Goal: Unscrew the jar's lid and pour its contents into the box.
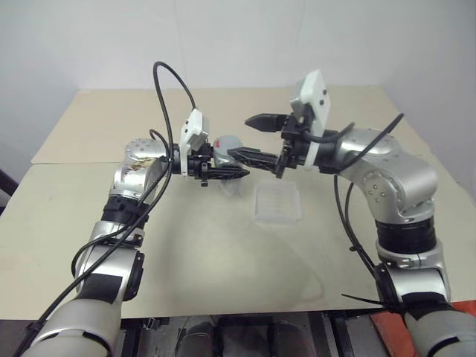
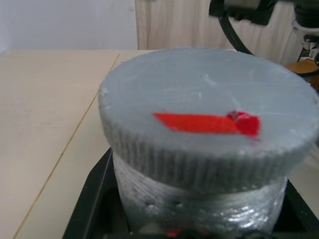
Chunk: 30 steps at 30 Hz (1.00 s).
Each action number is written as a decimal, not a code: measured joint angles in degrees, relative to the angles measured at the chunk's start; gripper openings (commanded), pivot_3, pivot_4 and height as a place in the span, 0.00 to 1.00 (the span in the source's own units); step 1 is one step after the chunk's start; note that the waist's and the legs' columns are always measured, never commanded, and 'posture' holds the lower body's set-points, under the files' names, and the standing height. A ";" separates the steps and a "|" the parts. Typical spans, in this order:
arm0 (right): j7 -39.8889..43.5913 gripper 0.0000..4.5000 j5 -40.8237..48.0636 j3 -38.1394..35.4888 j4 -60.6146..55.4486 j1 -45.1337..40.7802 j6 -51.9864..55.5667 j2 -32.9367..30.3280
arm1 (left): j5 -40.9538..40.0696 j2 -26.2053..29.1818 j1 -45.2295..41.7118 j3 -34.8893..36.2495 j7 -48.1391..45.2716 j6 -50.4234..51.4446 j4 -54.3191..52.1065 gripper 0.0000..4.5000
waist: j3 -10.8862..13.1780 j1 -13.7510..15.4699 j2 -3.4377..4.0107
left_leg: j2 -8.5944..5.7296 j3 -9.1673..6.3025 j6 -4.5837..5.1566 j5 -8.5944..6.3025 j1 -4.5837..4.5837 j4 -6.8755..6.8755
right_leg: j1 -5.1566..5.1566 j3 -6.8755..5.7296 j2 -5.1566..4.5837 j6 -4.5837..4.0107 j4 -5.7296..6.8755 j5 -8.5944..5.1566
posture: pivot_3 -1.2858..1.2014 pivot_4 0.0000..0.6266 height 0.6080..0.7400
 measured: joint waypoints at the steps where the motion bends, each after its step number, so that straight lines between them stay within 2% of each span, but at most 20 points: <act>1: -0.26 0.99 -0.01 0.38 0.04 -0.33 0.31 0.27 | 0.05 -0.02 0.00 0.00 -0.01 0.00 0.00 0.46 | 0.00 0.00 0.00 | 0.00 0.00 0.00 0.00 0.00 0.00 | 0.00 0.00 0.00 0.00 0.00 0.00 | 0.52 0.24 1.00; 14: -2.73 0.99 -4.53 4.78 3.07 -2.89 0.73 3.44 | 0.19 -0.12 0.00 0.00 -0.07 0.00 0.04 0.46 | 0.00 -0.02 0.00 | -0.01 0.00 0.00 0.00 0.00 0.00 | 0.00 -0.02 0.00 0.00 0.00 0.00 | 0.52 0.24 1.00; 30: -2.08 0.99 -5.05 4.28 3.66 -1.75 0.71 1.37 | 0.19 0.04 0.00 0.00 -0.08 0.01 0.02 0.46 | 0.00 -0.07 0.00 | 0.00 0.00 0.00 0.00 0.00 0.00 | 0.00 -0.02 0.00 0.00 0.00 0.00 | 0.52 0.24 1.00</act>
